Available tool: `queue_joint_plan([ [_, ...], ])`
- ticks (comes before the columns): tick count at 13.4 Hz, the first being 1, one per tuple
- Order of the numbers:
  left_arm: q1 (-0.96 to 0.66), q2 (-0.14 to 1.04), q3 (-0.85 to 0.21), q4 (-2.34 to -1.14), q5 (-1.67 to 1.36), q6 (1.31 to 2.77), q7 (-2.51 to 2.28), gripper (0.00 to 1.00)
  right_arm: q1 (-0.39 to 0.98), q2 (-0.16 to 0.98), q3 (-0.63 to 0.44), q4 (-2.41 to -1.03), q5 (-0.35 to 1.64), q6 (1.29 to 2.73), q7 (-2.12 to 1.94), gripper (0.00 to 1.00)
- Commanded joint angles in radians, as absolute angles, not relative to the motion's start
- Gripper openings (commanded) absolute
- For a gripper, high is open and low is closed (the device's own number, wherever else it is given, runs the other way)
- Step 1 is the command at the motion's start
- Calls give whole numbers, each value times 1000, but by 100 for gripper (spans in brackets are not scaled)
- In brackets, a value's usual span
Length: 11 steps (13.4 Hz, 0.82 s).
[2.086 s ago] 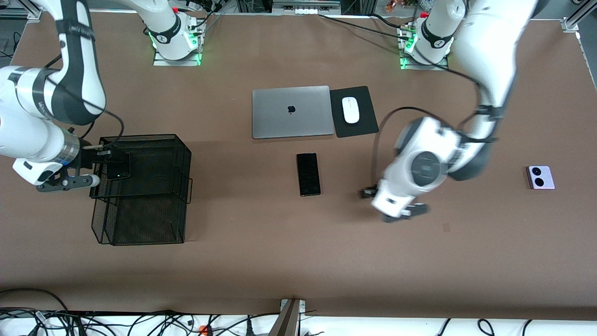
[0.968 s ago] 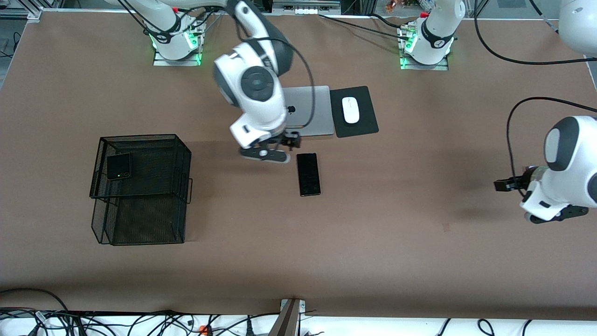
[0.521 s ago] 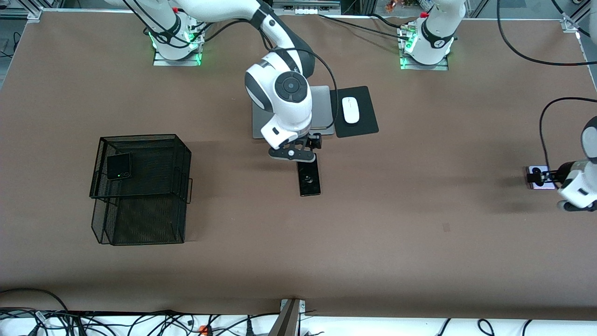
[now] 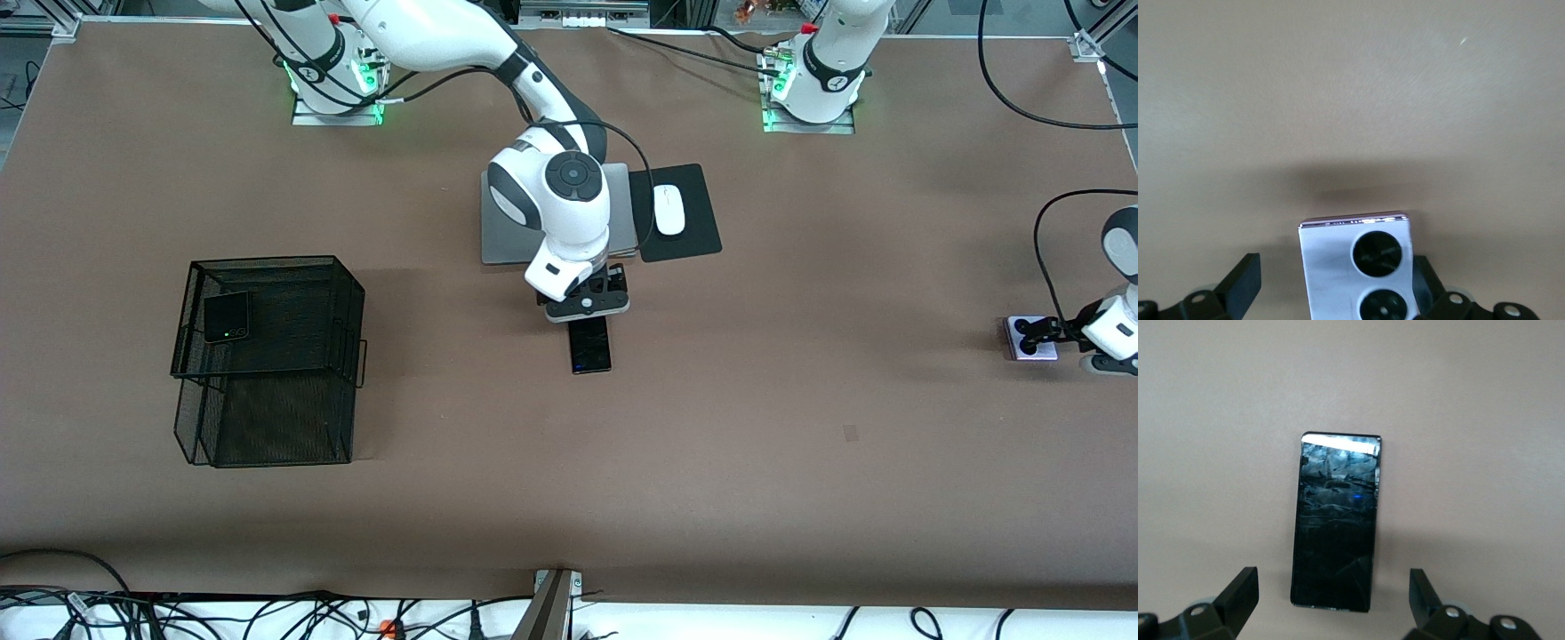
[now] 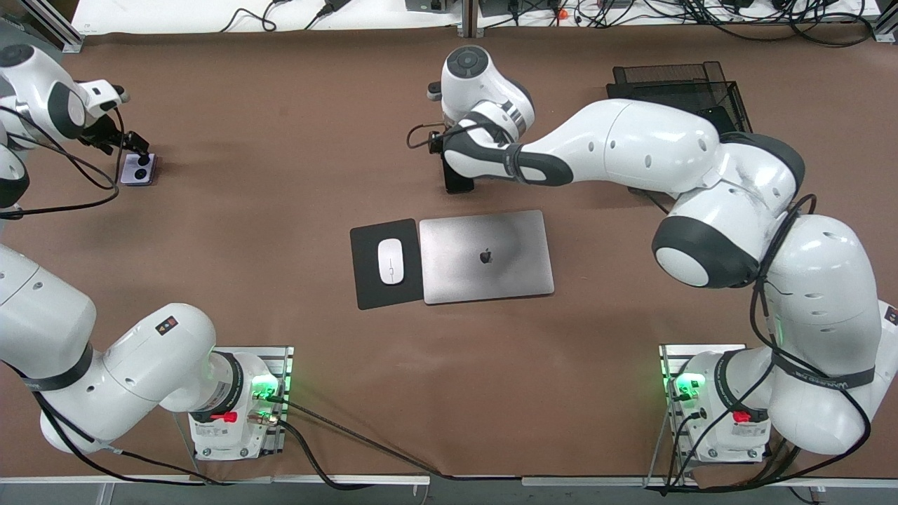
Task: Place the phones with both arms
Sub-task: 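Grasp the tall phone with the right gripper while the left gripper grasps the white phone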
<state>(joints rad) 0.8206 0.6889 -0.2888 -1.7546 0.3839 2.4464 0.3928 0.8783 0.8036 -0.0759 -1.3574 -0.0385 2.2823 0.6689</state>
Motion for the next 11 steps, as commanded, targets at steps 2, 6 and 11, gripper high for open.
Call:
queue_joint_plan([
  [2, 838, 715, -307, -1758, 397, 2493, 426, 100, 893, 867, -74, -1324, -54, 2309, 661, 100],
  [6, 856, 724, -316, -1769, 382, 2494, 420, 100, 891, 906, -74, -1324, -49, 2355, 667, 100],
  [11, 854, 721, -318, -1769, 331, 2480, 410, 100, 893, 946, -74, -1324, -49, 2410, 693, 100],
])
